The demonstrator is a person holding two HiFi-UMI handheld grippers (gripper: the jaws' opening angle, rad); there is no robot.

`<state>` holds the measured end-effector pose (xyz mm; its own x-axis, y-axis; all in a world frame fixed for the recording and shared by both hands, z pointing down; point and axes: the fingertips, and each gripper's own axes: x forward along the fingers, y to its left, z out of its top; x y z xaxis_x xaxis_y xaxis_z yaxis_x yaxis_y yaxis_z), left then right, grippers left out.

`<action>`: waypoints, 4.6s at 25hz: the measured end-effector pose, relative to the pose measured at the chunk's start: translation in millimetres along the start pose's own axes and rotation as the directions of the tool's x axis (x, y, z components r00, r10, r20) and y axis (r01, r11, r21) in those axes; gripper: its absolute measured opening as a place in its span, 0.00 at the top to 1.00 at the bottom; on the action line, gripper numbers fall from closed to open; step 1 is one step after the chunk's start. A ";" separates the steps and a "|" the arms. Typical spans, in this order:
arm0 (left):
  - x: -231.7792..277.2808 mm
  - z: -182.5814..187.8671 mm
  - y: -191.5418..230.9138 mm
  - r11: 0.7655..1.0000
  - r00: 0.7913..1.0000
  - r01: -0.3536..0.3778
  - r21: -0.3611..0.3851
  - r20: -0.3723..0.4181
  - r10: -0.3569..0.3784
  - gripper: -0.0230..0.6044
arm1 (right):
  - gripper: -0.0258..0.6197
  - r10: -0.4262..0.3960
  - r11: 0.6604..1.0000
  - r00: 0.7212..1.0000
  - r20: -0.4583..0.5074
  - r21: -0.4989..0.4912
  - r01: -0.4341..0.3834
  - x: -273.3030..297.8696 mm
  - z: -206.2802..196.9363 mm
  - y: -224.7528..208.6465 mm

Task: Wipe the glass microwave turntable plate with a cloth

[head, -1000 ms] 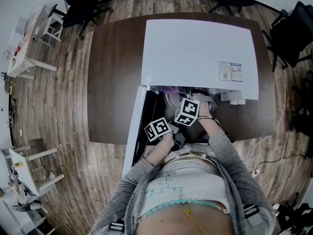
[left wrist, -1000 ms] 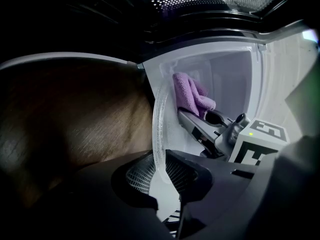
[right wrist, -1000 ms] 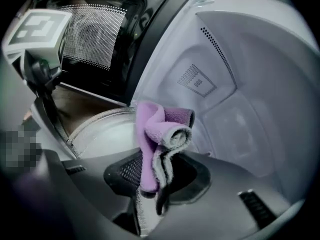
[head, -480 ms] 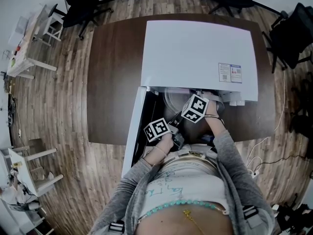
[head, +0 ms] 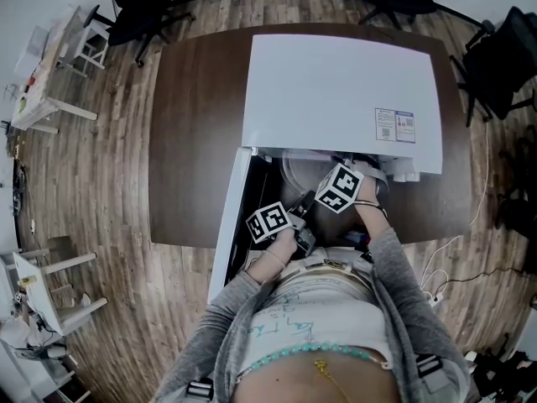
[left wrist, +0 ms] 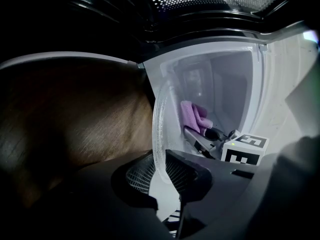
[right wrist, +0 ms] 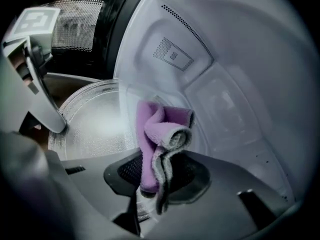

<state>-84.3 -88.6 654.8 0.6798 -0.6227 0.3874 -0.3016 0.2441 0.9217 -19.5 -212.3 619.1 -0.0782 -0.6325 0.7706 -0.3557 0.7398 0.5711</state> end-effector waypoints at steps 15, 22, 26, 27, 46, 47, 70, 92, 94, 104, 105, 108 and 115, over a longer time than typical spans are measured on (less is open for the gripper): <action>-0.7 0.1 -2.3 1.000 1.000 0.009 0.002 0.006 -0.009 0.86 | 0.78 0.058 0.998 0.995 -0.080 0.022 -0.056 -21.8 -26.1 18.2; -1.3 0.5 -2.3 1.000 1.000 0.006 0.001 0.013 -0.007 0.86 | 0.78 0.087 0.996 0.992 -0.096 0.018 -0.086 -31.3 -39.9 27.8; -1.4 0.4 -1.6 1.000 1.000 0.008 -0.003 0.020 -0.008 0.86 | 0.78 0.093 0.996 0.990 -0.107 0.009 -0.093 -34.6 -44.7 32.3; -1.5 0.5 -1.8 1.000 1.000 0.008 -0.002 0.022 -0.008 0.86 | 0.78 0.094 0.996 0.990 -0.110 0.002 -0.094 -35.7 -45.6 33.7; -2.3 -1.2 -2.6 1.000 0.999 0.017 -0.003 0.027 -0.017 0.86 | 0.78 0.119 0.982 0.980 -0.158 -0.127 -0.140 -50.2 -50.2 57.5; -2.5 -1.1 -2.7 1.000 0.999 0.017 -0.005 0.028 -0.017 0.86 | 0.78 0.126 0.981 0.979 -0.158 -0.128 -0.147 -50.7 -49.4 58.4; -1.7 -4.9 -1.8 1.000 0.999 0.017 0.014 0.040 -0.017 0.86 | 0.78 0.285 0.929 0.952 -0.108 -0.214 -0.302 -62.0 -0.6 102.0; 0.8 -4.6 2.0 1.000 1.000 0.011 0.011 0.003 -0.011 0.86 | 0.78 0.284 0.913 0.958 -0.031 -0.296 -0.280 -36.9 57.4 96.8; 0.7 -4.9 2.0 1.000 1.000 0.013 0.010 0.001 -0.013 0.86 | 0.78 0.274 0.917 0.962 -0.025 -0.295 -0.268 -33.9 61.9 92.9; 0.1 -4.3 1.2 1.000 1.000 0.017 0.006 0.001 -0.017 0.86 | 0.78 0.199 0.937 0.980 0.022 -0.297 -0.183 -18.3 77.2 72.2; 0.1 -4.2 0.9 1.000 1.000 0.018 0.007 0.001 -0.018 0.86 | 0.78 0.188 0.941 0.982 0.028 -0.293 -0.172 -16.4 78.2 69.6; 0.1 -4.0 0.7 1.000 1.000 0.021 0.008 0.002 -0.021 0.86 | 0.78 0.160 0.951 0.986 0.045 -0.276 -0.142 -11.2 80.8 61.7; 0.1 -3.9 -0.2 1.000 1.000 0.026 0.010 0.001 -0.026 0.86 | 0.78 0.086 0.964 0.994 0.071 -0.259 -0.065 -1.2 80.7 43.3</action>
<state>-81.5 -85.8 654.8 0.6868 -0.6295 0.3634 -0.2906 0.2205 0.9311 -110.0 -198.0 620.1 -0.1740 -0.5813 0.7948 -0.0960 0.8133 0.5738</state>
